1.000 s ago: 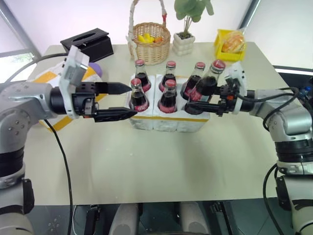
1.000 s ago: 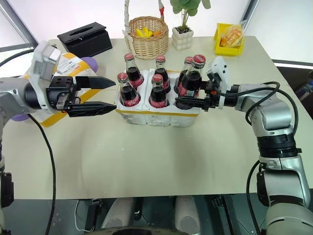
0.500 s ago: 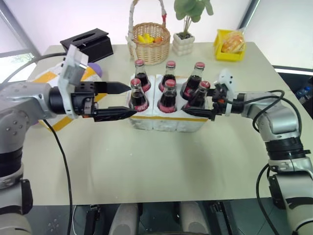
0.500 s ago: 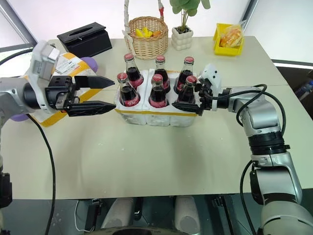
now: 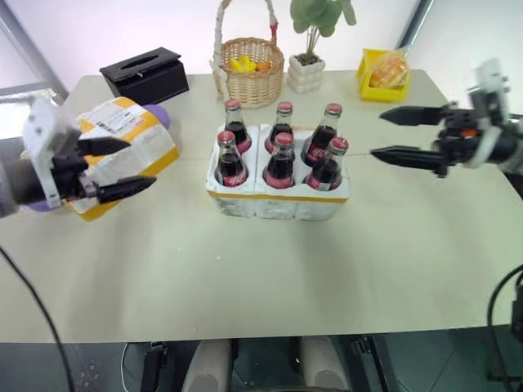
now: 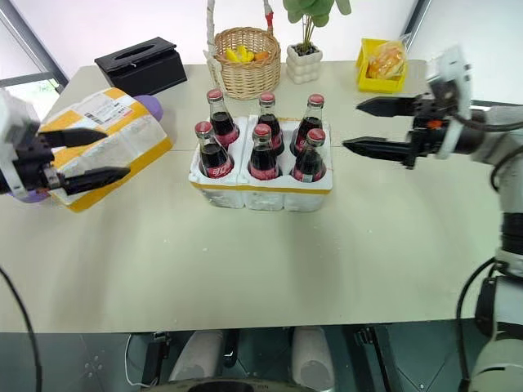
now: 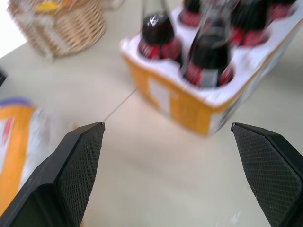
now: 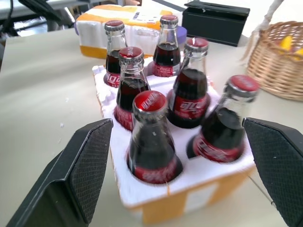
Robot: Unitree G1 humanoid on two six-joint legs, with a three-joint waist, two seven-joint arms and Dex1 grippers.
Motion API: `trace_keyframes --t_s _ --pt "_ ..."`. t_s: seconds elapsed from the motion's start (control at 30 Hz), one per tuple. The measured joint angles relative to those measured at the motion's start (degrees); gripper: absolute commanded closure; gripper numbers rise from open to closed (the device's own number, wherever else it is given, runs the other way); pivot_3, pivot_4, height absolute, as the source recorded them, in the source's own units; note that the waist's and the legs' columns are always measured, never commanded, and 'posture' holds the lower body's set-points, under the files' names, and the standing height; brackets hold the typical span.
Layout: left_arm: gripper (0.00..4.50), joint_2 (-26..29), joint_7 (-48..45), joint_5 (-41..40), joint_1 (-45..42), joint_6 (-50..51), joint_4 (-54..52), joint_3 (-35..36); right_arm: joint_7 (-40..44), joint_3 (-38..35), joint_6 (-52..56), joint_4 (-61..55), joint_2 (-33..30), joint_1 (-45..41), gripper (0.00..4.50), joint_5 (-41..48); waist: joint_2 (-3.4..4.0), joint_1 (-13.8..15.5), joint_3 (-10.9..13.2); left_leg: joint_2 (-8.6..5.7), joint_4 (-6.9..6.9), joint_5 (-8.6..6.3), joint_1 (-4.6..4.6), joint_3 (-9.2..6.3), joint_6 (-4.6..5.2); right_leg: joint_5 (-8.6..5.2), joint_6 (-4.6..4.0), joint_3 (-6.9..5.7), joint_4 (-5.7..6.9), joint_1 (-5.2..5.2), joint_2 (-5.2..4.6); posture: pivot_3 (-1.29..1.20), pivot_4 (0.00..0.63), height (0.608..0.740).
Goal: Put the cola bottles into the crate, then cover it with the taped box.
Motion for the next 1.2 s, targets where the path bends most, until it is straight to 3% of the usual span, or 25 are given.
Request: trace_keyframes --t_s 0.27,0.5,0.6,0.8,1.0,1.2 --pt "0.00 -1.24 5.01 21.56 24.06 -11.32 -4.05 8.30 1.83 -4.08 5.07 -2.54 -2.99 -1.12 0.02 6.14 0.03 -0.18 0.00 0.07 -0.04 -0.02 -0.01 0.14 -0.02 -0.02 -0.13 0.01 -0.03 -0.12 -0.10 0.00 0.150 0.740" --pt "0.00 -4.12 18.67 41.72 32.74 -20.83 -0.99 7.80 1.59 -3.31 5.06 -3.33 -2.26 -1.40 0.02 6.74 0.03 0.33 -0.01 0.07 -0.04 -0.02 -0.26 0.24 -0.03 -0.01 -0.14 0.01 -0.06 -0.37 -0.18 0.00 0.150 0.740" --pt "0.00 -4.27 27.43 49.43 31.56 -27.13 7.16 4.59 1.71 -3.28 4.95 -3.22 -2.20 -1.69 0.02 6.72 0.06 0.53 -0.02 0.07 -0.04 -0.02 -0.27 0.25 -0.03 -0.01 -0.14 0.01 -0.02 -0.40 -0.18 0.00 0.150 0.740" --pt "0.00 -3.67 41.78 59.43 17.32 -38.41 26.41 -8.20 1.66 -3.02 5.01 -3.27 -1.25 -2.96 0.02 7.17 0.05 0.50 -0.07 0.09 -0.03 -0.02 -0.30 0.35 -0.03 0.02 -0.13 -0.01 0.00 -0.40 -0.23 0.00 0.150 0.740" --pt "0.00 -3.82 49.09 64.09 6.66 -44.16 38.17 -16.96 0.83 -3.10 5.39 -3.48 -0.94 -2.93 0.02 8.13 0.05 0.34 -0.07 0.08 -0.09 -0.02 -0.32 0.46 -0.01 0.18 0.15 0.00 0.12 -0.52 -0.23 0.00 0.150 0.740" --pt "0.00 -5.34 53.92 65.68 2.33 -45.22 46.35 -21.19 -0.12 -3.22 6.24 -4.54 -0.95 -2.89 0.02 8.89 0.05 0.35 -0.07 0.08 0.02 -0.01 -0.25 0.47 -0.01 0.18 0.15 0.00 0.34 -0.50 -0.23 0.00 0.150 0.740"
